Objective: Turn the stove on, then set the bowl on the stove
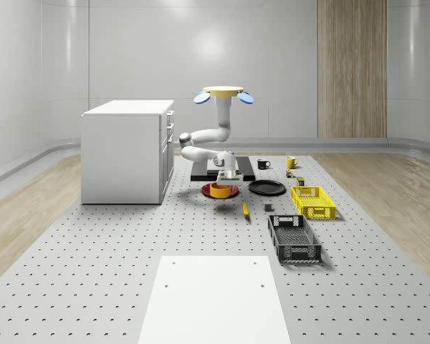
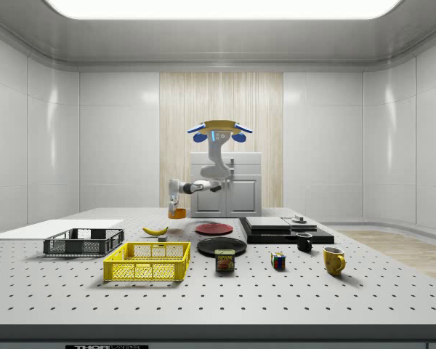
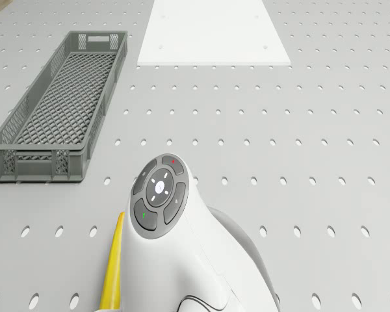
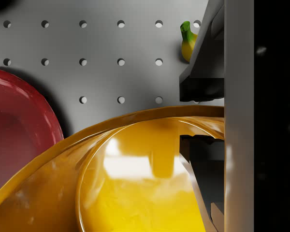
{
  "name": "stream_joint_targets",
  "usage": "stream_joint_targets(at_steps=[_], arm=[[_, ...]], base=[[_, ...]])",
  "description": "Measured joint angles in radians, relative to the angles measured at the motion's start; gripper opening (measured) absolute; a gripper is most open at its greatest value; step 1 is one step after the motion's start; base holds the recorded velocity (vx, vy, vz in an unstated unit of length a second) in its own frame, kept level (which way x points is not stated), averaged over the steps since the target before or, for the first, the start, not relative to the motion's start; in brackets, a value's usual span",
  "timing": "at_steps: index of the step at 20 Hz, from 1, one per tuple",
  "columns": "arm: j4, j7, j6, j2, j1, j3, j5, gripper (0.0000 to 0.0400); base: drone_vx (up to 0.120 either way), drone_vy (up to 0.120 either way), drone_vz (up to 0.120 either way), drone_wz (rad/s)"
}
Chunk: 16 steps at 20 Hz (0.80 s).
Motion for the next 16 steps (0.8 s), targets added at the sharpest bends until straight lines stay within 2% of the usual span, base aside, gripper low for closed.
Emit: stream_joint_targets(at_steps=[6, 16], arm=[[-0.001, 0.000, -0.001, -0.001, 0.000, 0.003, 0.003, 0.0100], [-0.001, 0.001, 0.000, -0.002, -0.001, 0.003, 0.004, 0.0100]], base=[[-0.120, 0.107, 0.107, 0.000], [-0.120, 0.000, 0.008, 0.000]])
